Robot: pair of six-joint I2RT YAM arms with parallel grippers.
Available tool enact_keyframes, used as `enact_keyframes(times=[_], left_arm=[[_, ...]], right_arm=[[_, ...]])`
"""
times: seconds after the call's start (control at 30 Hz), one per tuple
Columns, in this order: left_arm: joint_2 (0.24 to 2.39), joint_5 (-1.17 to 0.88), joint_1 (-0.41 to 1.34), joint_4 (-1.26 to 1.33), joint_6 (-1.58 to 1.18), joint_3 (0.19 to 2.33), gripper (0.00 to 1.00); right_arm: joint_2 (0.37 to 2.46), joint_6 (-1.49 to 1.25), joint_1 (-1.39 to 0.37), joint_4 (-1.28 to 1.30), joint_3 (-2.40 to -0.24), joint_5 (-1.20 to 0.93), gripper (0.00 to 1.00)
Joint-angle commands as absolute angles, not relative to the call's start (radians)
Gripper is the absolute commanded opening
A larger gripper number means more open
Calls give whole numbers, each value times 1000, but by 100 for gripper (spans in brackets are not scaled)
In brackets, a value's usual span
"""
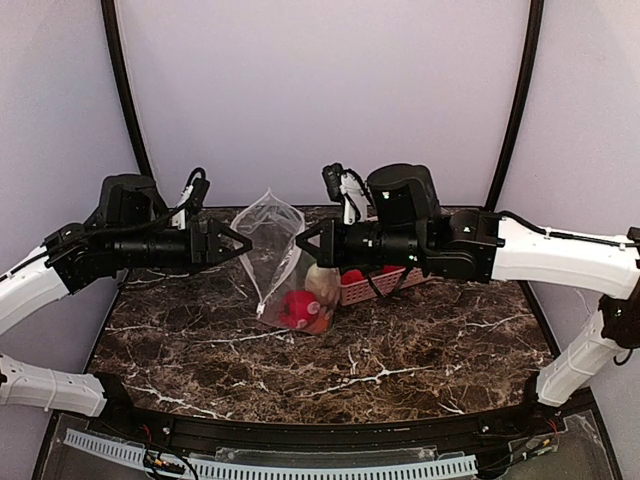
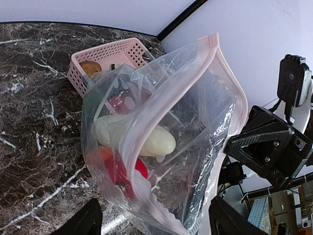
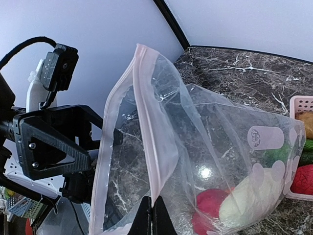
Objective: Place the food in the zip-top bag and seal the zipper
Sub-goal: Adjust the zipper food storage bag at the center of the board.
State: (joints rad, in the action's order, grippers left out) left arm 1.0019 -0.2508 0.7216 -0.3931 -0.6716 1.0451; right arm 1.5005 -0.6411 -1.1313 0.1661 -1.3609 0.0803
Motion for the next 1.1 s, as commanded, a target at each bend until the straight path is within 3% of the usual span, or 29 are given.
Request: enact_keyframes(times=[0.0, 0.13, 0.2, 0.33, 0.67, 0.97, 1.07], left_arm=[[960, -316, 718, -407, -689, 1002, 78], [933, -319, 719, -404, -709, 960, 78], [920, -321, 719, -392, -724, 942, 65], [906, -332, 721, -349, -749, 912, 53], [959, -334, 721, -258, -771, 926, 38], [986, -312, 720, -239, -770, 940, 3], [983, -263, 720, -269, -731, 979, 1]], right_arm=[[1527, -655, -1128, 160, -1379, 122, 0], [1542, -655, -1128, 161, -1384, 126, 0], [1547, -656, -1130, 163, -1386, 127, 0], [1553, -654, -1130, 166, -1383, 127, 0], [1549, -647, -1129, 176, -1379, 131, 0], [1546, -635, -1130, 179, -1380, 132, 0], [1552, -617, -1129, 184, -1391, 128, 0]])
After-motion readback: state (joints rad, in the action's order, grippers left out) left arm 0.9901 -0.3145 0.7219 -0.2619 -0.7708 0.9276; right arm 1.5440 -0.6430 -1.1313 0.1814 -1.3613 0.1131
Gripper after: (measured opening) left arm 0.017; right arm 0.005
